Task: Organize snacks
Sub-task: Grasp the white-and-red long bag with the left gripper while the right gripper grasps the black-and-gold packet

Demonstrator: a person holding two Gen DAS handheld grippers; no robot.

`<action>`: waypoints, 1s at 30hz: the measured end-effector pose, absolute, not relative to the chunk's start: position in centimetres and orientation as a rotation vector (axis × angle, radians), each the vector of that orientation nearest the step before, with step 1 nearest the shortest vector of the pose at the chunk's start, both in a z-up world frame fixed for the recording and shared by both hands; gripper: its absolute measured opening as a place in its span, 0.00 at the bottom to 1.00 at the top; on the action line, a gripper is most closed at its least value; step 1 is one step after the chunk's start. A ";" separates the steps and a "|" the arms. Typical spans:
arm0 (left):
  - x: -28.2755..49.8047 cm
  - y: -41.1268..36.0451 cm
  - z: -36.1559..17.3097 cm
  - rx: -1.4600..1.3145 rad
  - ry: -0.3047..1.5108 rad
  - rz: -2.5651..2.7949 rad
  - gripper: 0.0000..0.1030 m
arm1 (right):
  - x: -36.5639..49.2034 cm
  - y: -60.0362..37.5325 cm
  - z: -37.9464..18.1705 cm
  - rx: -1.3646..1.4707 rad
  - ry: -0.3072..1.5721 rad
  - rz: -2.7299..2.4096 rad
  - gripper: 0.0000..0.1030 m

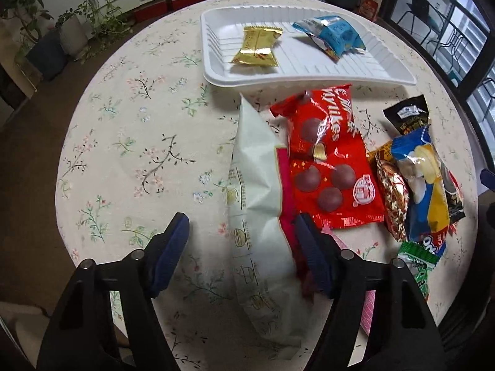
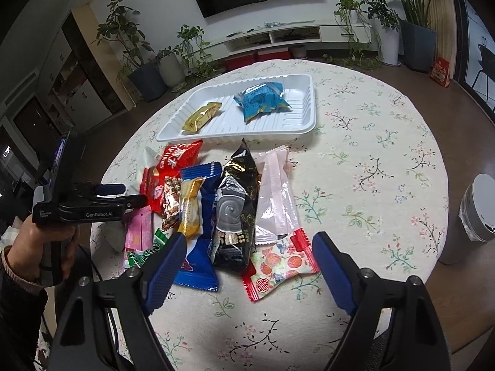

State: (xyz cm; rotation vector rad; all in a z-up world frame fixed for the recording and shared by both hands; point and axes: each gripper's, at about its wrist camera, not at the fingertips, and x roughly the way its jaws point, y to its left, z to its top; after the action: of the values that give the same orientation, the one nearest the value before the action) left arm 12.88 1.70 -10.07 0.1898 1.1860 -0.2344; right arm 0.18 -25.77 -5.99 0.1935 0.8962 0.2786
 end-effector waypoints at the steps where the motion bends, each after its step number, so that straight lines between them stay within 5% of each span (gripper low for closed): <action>1: 12.8 2.0 -10.0 0.173 1.194 -0.247 0.66 | 0.1 -25.7 -6.0 0.191 0.896 0.281 0.83; 11: 13.6 2.7 -11.1 0.177 1.253 -0.240 0.68 | 0.9 -25.5 -6.3 0.180 0.919 0.275 0.81; 17: 14.0 2.7 -10.7 0.165 1.196 -0.241 0.48 | 1.9 -24.9 -6.1 0.114 0.931 0.281 0.71; 23: 13.7 3.7 -10.6 0.146 1.187 -0.240 0.44 | 3.9 -23.3 -7.0 0.050 0.992 0.317 0.53; 30: 12.5 4.9 -10.4 0.108 1.189 -0.274 0.42 | 5.6 -21.7 -8.0 0.011 1.054 0.337 0.50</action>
State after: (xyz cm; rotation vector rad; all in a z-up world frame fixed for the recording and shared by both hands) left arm 12.54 4.88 -10.37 0.1079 1.1893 -0.2740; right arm 5.59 -21.69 -8.01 0.0111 1.0540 0.3372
